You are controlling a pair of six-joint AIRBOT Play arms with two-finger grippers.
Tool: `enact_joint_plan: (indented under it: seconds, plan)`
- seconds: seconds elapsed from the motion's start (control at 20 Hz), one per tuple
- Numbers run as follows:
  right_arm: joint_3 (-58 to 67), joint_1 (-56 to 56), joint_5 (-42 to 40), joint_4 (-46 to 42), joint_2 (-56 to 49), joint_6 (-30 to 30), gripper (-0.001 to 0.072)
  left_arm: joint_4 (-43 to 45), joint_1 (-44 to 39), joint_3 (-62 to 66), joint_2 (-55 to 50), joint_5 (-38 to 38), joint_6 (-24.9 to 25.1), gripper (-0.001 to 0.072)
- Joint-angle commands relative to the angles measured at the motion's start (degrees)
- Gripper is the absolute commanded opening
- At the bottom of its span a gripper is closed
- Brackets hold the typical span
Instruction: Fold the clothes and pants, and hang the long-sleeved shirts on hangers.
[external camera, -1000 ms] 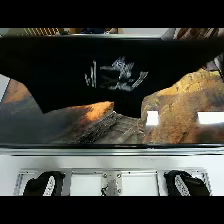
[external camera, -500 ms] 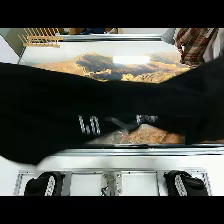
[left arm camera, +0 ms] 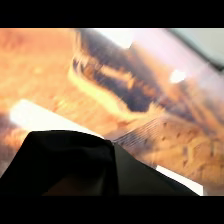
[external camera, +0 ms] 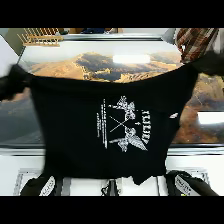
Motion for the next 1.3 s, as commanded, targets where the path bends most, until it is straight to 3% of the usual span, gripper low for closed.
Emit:
enact_joint_plan:
  seconds: [0.0, 0.15, 0.5, 0.8, 1.25]
  plan:
    - [-0.3, 4.0, -0.2, -5.4, -17.2, 0.8, 0.0014, -0.1, -3.8, -5.4, -15.0, 11.3, 0.8, 0.0007]
    - [0.1, 4.2, -9.4, -5.0, -26.5, 0.9, 0.0014, -0.2, -5.4, -0.4, -28.2, 17.5, 0.9, 0.0007]
    - [0.5, 3.1, -18.6, -5.1, -29.0, 0.9, 0.0014, -0.5, -4.9, 16.6, -43.3, 10.9, 3.4, 0.0007]
    - [-0.5, 2.0, -11.1, -16.4, -25.4, 0.9, 0.0013, -0.4, -1.5, 14.3, -40.2, 6.2, 6.6, 0.0007]
    - [-17.0, 2.1, -11.0, -19.7, -18.1, 0.8, 0.0013, -0.4, -1.4, -5.5, -32.0, 8.8, 10.9, 0.0007]
